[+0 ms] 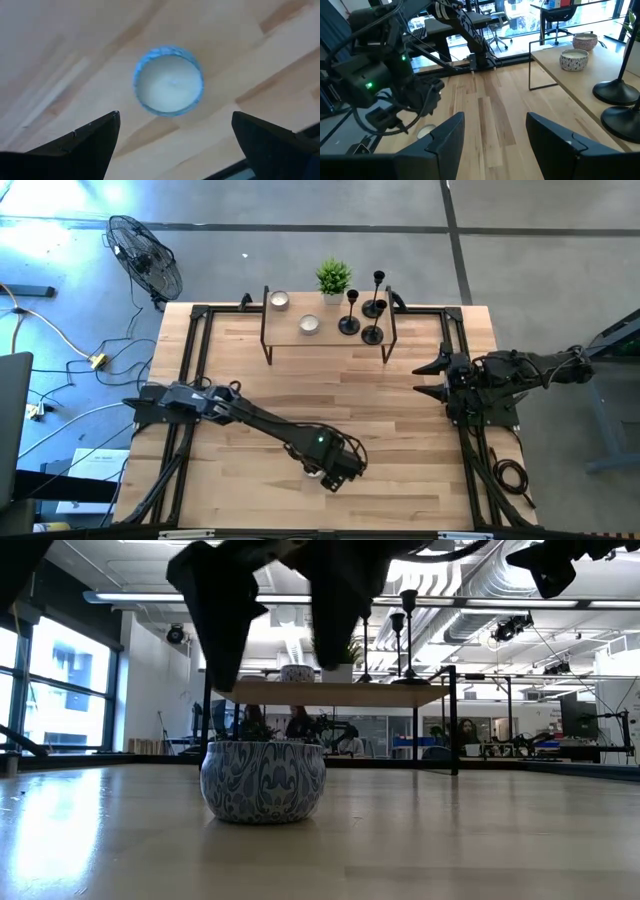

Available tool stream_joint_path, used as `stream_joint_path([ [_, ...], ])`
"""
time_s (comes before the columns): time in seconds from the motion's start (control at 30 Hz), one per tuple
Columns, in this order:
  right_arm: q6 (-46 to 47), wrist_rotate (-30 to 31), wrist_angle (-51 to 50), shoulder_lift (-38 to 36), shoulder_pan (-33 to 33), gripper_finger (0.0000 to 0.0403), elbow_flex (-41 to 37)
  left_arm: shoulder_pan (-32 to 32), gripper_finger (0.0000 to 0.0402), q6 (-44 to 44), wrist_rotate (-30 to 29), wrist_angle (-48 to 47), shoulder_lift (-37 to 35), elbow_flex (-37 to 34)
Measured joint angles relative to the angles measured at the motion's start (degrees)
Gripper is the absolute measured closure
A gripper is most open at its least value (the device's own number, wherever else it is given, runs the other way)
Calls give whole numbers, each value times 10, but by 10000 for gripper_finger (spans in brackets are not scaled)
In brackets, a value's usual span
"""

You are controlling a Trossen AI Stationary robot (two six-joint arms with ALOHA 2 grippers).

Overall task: Pick & Place candle stick holders
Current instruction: Put the light blue scented candle on the shelf

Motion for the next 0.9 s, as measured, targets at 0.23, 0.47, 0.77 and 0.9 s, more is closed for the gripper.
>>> stream_joint_path([
  [0.23,0,0,-1,0,0,197,0,0,25,12,-1,56,26,0],
  [0.47,-1,0,-2,0,0,197,0,1,25,2,-9,46,31,0],
  [0.77,-1,0,-8,0,0,197,0,1,25,0,-9,10,31,0],
  [0.9,-1,0,-10,0,0,197,0,1,25,3,-9,5,31,0],
])
